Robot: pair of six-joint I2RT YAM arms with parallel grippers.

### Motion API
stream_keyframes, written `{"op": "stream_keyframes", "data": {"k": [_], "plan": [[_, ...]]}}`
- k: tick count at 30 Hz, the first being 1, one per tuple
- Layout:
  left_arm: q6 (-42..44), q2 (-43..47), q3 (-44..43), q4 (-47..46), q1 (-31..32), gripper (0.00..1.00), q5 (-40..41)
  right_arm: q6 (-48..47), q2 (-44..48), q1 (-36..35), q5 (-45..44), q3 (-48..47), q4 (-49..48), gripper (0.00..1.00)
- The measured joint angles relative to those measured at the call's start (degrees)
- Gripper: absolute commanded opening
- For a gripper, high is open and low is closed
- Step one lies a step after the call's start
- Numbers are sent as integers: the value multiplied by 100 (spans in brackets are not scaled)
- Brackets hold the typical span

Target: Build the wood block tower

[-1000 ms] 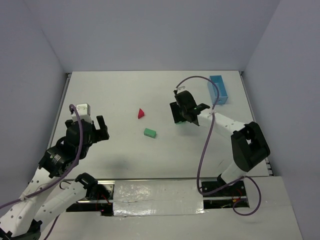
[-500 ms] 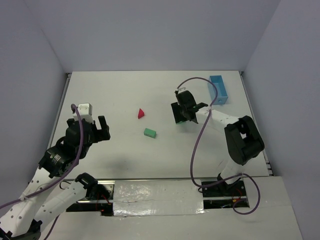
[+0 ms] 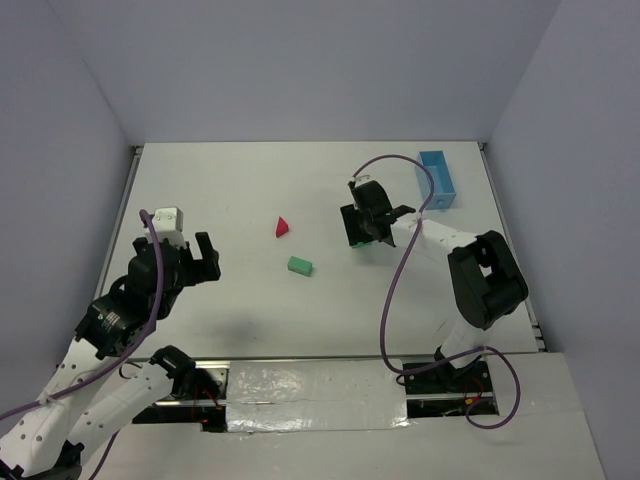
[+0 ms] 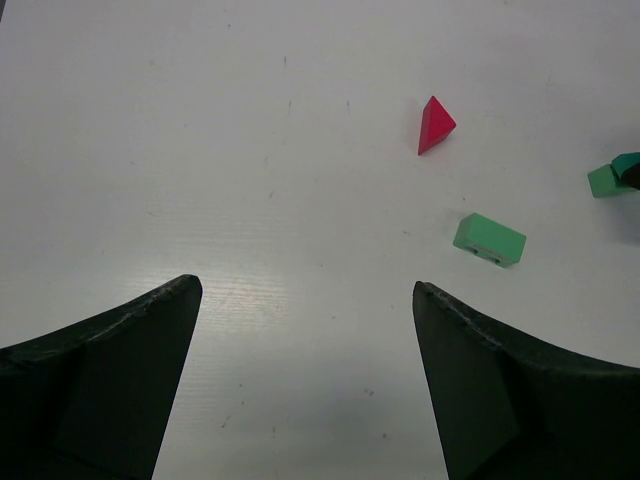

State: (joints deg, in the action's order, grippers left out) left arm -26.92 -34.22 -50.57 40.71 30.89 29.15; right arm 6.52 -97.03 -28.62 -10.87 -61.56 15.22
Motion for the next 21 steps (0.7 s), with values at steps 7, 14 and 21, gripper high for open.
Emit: {"op": "stream_keyframes", "data": {"k": [7, 14, 21], "plan": [[4, 0, 0, -11, 0, 100, -55, 0, -85, 0, 72, -31, -22, 49], [7, 20, 0, -44, 0, 99, -83, 0, -90, 0, 63, -39, -22, 51], [9, 55, 0, -48, 0, 99, -94, 0, -94, 0, 39, -44, -22, 59]]}}
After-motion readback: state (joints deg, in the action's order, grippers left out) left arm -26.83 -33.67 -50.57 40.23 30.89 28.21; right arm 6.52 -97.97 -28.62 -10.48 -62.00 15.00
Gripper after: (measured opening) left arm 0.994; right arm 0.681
